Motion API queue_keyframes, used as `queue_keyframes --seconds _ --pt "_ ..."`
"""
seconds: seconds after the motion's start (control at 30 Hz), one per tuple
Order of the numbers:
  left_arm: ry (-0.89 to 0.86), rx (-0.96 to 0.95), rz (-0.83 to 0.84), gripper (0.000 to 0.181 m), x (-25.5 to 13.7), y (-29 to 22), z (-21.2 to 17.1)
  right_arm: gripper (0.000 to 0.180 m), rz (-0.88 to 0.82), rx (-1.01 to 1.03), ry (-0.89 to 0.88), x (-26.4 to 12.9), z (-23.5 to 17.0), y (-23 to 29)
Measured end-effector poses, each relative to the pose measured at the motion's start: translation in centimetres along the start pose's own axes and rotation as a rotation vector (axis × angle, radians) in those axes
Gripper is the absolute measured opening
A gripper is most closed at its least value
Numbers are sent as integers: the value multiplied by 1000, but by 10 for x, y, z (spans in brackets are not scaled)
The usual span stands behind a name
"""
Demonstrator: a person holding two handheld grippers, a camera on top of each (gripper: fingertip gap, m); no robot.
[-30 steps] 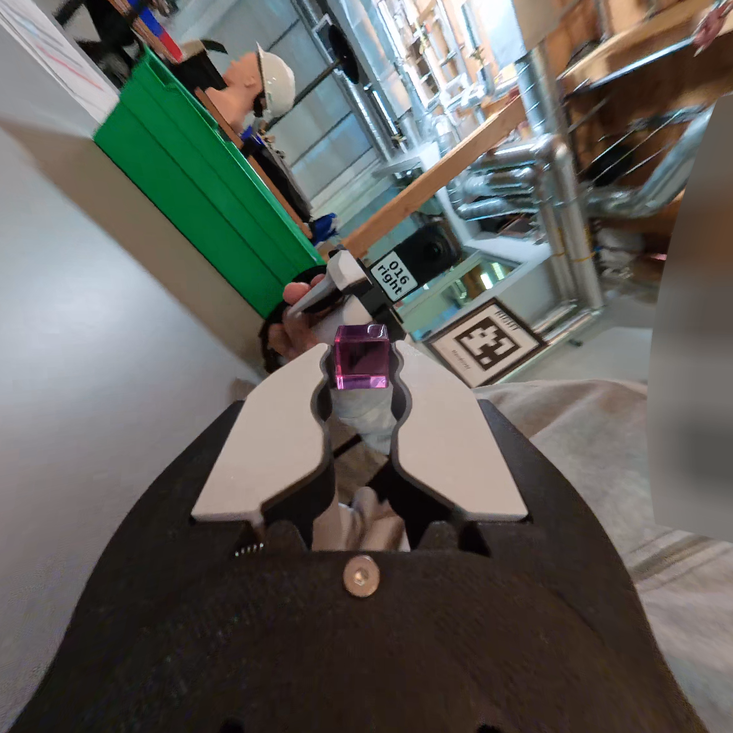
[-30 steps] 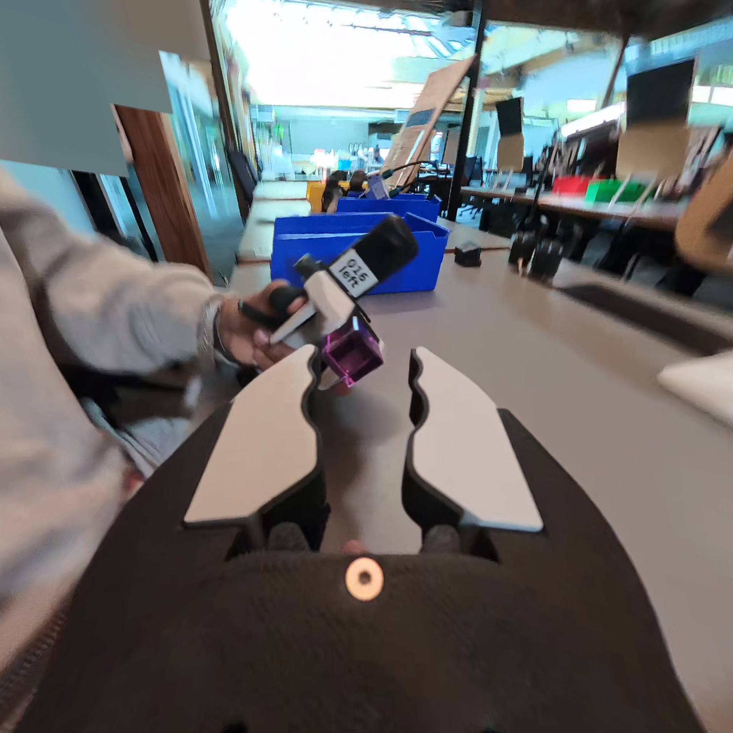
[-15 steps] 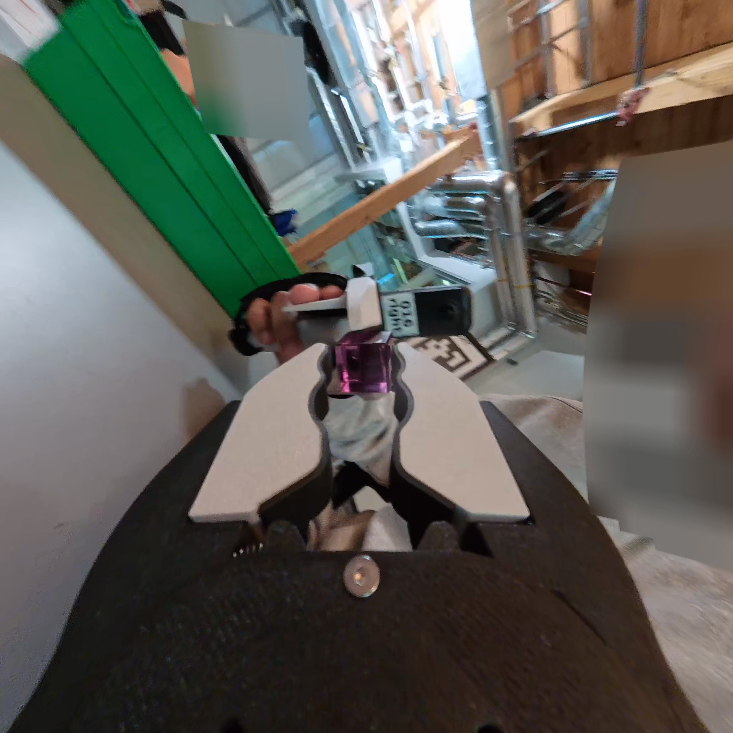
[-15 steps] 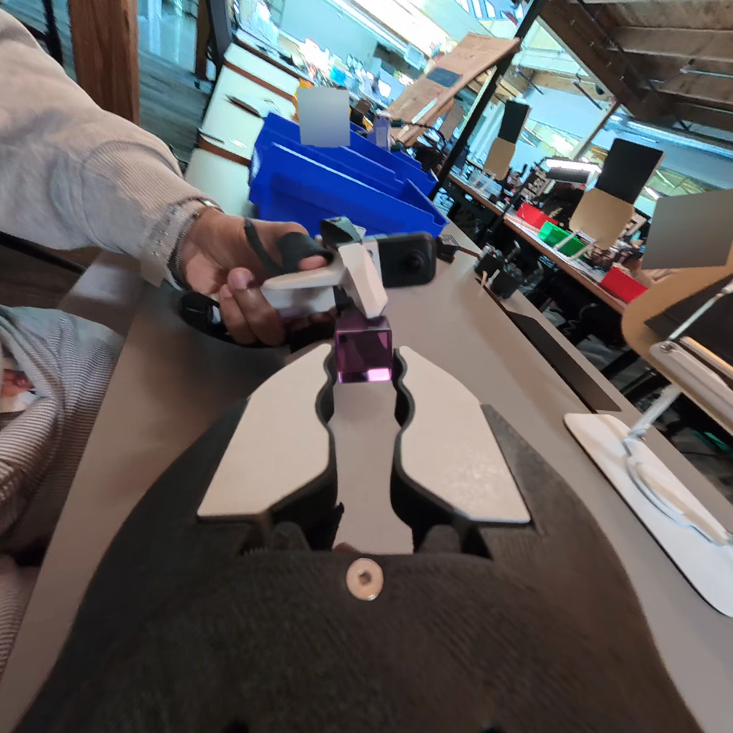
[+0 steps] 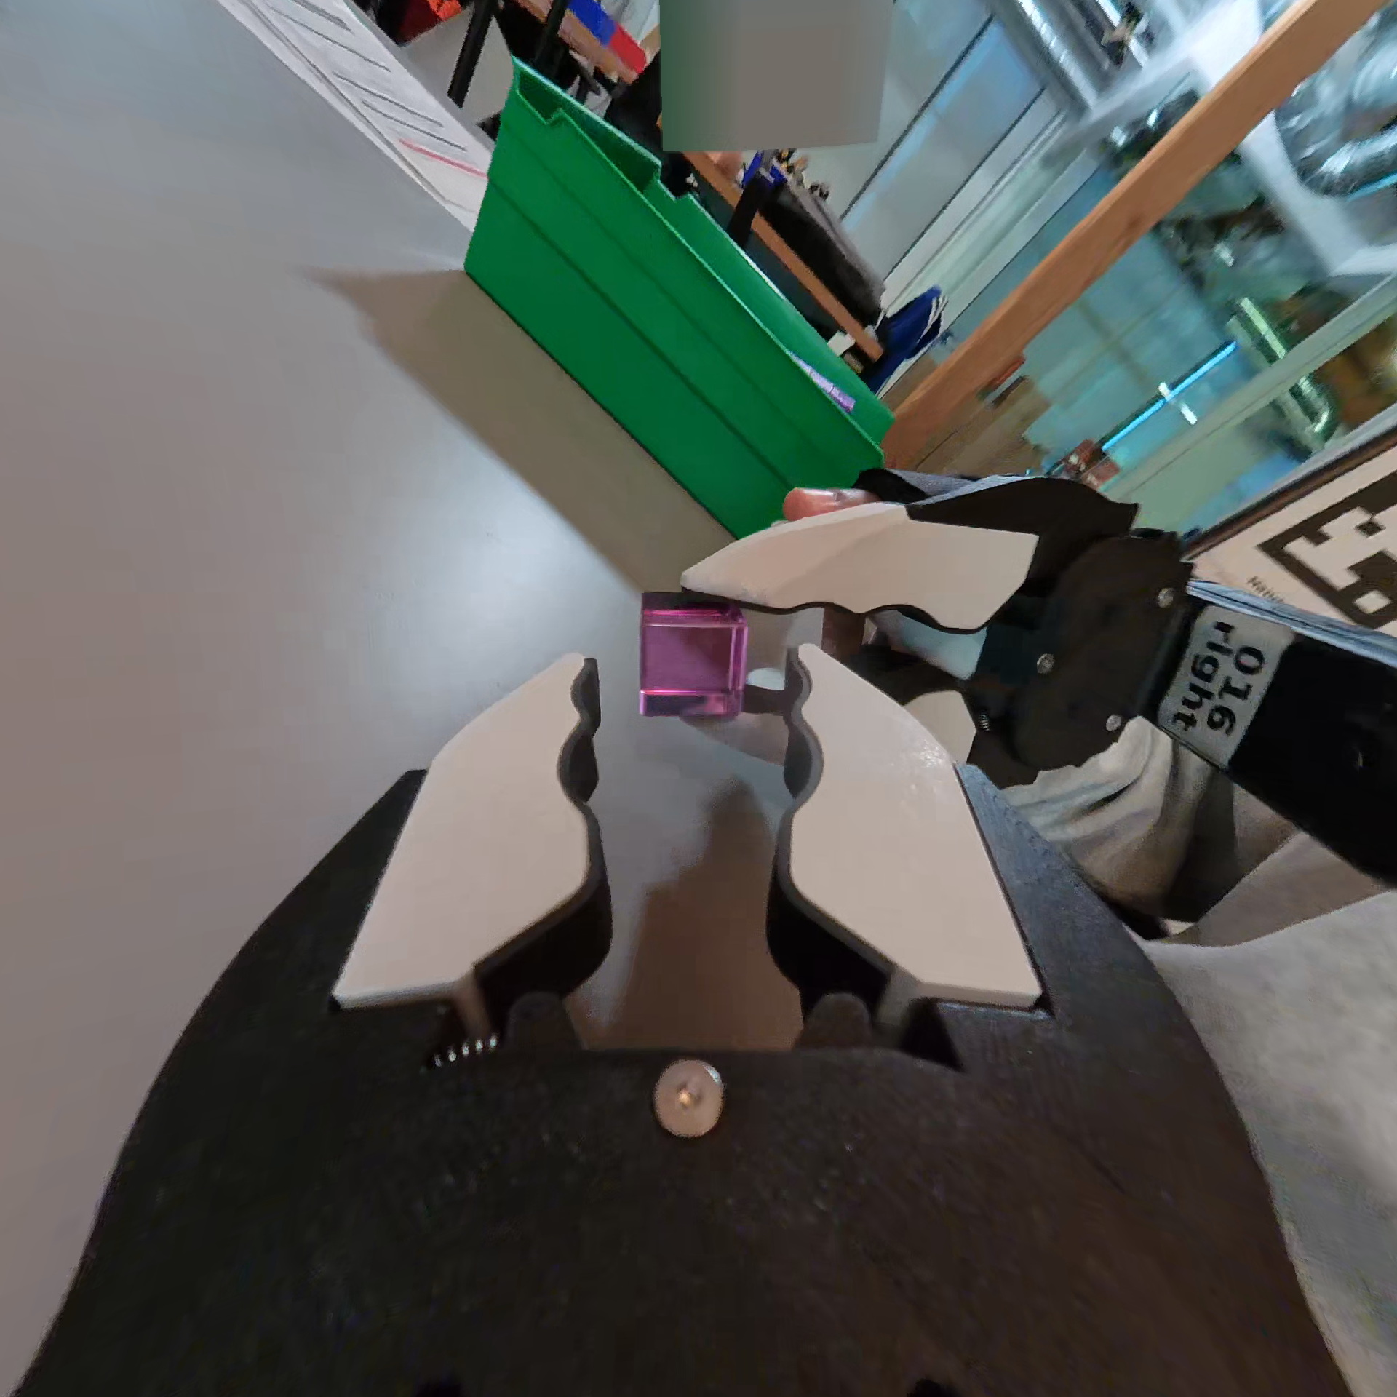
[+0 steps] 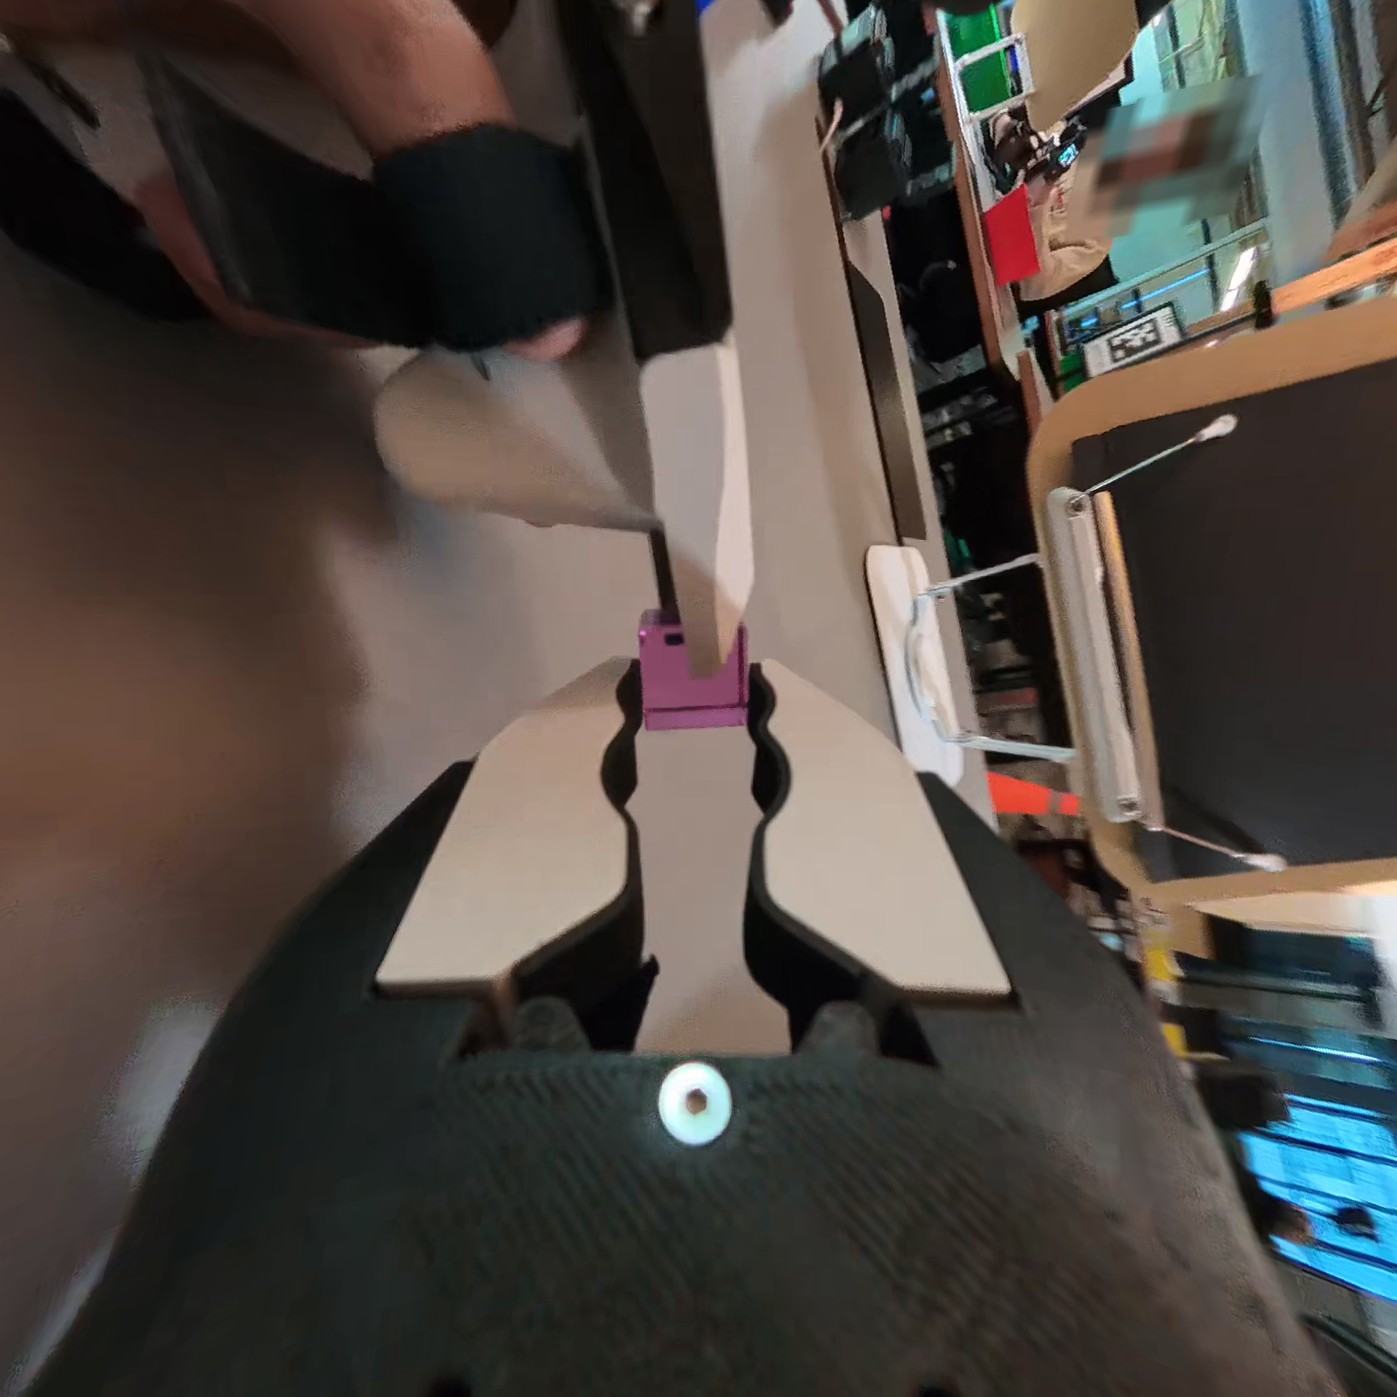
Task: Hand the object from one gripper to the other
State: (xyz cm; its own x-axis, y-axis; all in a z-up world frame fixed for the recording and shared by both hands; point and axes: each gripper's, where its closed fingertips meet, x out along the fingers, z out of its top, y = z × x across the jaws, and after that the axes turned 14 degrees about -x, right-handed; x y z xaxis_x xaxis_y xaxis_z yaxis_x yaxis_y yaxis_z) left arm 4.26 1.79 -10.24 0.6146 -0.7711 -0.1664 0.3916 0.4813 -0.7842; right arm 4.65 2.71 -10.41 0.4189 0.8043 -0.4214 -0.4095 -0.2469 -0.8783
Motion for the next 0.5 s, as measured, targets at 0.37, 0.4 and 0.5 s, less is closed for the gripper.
queue_keyframes --seconds 0.37,0.4,0.5 --pt "2 -38 -53 27 -3 -3 2 50 -58 -15 -43 4 2 -4" --pt "-10 -52 -68 27 -5 -3 4 57 -59 16 -64 4 2 -5" --pt "-36 -99 -108 27 -10 -2 10 72 -50 160 -217 0 10 -12"
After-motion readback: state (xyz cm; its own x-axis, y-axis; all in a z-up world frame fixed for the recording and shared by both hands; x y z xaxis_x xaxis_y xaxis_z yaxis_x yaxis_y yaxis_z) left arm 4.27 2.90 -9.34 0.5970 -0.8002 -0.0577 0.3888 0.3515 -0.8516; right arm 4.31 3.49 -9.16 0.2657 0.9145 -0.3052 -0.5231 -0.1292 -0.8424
